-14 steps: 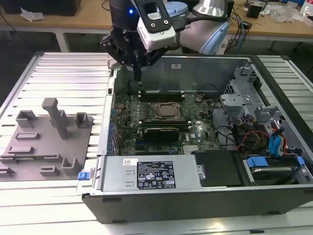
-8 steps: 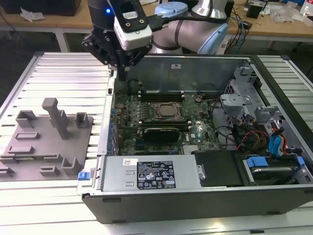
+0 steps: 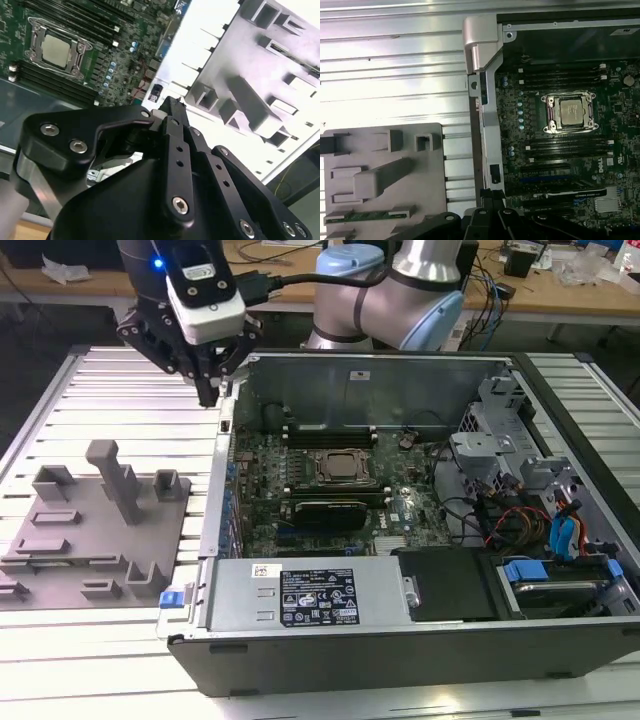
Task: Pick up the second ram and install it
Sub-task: 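Reach for the second ram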
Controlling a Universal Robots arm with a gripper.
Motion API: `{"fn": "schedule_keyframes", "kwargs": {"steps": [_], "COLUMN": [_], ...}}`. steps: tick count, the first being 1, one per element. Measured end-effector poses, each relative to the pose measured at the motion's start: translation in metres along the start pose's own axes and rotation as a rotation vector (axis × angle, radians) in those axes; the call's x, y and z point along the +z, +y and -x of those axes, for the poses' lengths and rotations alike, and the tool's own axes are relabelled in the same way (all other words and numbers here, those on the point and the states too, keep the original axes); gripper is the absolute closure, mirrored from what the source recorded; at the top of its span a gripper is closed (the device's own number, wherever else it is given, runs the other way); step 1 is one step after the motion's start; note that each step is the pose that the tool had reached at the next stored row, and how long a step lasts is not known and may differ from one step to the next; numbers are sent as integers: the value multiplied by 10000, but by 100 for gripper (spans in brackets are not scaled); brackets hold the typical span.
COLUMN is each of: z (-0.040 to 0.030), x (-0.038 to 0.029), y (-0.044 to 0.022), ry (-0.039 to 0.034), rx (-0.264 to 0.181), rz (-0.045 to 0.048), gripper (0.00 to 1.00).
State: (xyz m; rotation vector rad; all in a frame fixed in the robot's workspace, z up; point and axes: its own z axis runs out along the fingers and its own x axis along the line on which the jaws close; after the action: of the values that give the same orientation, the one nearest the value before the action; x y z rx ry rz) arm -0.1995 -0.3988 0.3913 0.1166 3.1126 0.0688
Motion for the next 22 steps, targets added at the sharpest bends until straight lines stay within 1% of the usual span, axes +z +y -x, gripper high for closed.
{"fn": "schedule_keyframes", "kwargs": {"steps": [4,6,9,10,12,17,19,22], "z": [-69,-120,-247,-276,-328,-424,-473,-586], "x": [4,6,9,11,13,17,20,24], "y": [-5,-8,-18,-20,-24,-32,-36,-44], "ry": [0,0,0,0,-1,0,0,0], "rx": [-1,0,-1,-2,0,-1,-2,0], "rz": [0,0,0,0,0,0,0,0], "gripper": [89,89,89,89,89,89,89,89]}}
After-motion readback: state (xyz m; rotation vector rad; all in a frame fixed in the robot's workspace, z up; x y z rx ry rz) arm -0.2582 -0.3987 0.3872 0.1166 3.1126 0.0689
